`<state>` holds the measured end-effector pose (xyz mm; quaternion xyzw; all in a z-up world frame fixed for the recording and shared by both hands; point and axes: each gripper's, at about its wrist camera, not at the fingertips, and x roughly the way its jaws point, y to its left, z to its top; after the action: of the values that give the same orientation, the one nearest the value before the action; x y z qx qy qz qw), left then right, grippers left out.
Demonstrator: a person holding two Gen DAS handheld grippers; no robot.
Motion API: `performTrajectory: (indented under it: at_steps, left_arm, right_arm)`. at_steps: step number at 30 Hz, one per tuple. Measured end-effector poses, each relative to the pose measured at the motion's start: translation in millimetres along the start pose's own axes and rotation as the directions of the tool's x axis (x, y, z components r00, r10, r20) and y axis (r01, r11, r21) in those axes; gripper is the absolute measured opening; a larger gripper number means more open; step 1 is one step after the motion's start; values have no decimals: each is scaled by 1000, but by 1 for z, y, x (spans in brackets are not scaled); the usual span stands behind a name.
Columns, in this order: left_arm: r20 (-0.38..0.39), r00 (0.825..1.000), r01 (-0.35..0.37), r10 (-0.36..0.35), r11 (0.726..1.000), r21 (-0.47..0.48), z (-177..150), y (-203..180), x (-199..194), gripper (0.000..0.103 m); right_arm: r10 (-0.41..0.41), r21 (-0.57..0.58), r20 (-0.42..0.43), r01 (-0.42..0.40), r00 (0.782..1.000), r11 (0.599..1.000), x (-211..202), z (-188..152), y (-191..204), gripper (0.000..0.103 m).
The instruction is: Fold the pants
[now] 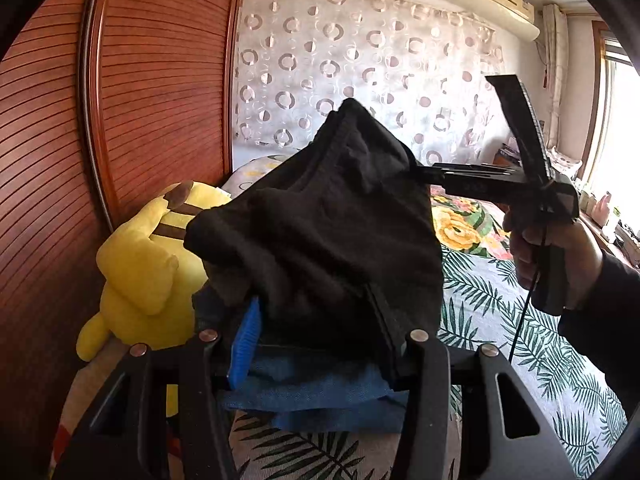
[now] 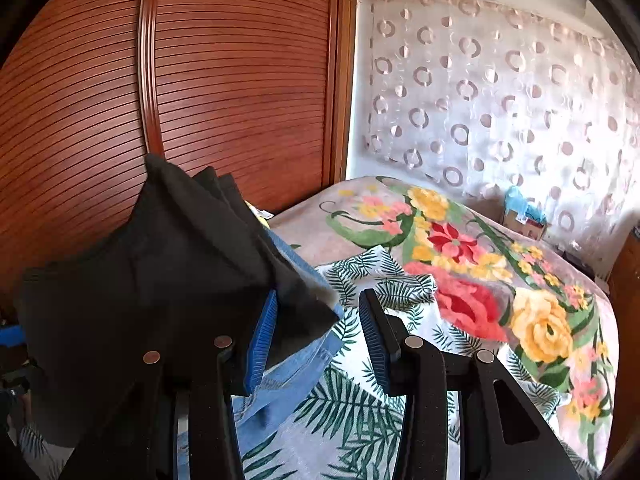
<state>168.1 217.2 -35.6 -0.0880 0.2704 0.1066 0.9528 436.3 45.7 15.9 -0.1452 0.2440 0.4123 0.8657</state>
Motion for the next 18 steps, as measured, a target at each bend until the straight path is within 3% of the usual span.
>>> performTrajectory:
  at_steps: [7, 10, 12, 18]
  left_arm:
    - [11, 1000, 7, -7, 999, 39, 0, -8, -16, 52]
    - [29, 999, 15, -16, 998, 57, 1, -13, -29, 60]
    - [42, 999, 25, -27, 998, 61, 1, -16, -35, 75]
    - [61, 997, 50, -56, 993, 105, -1, -28, -56, 85]
  right_arm:
    - [7, 13, 22, -7, 1000, 1000, -38, -13, 13, 44]
    - [4, 24, 31, -5, 1000, 1000, -56, -21, 17, 44]
    - [2, 32, 39, -3, 999, 999, -69, -26, 20, 44]
    - [-17, 54, 56, 14, 998, 998, -106, -40, 27, 44]
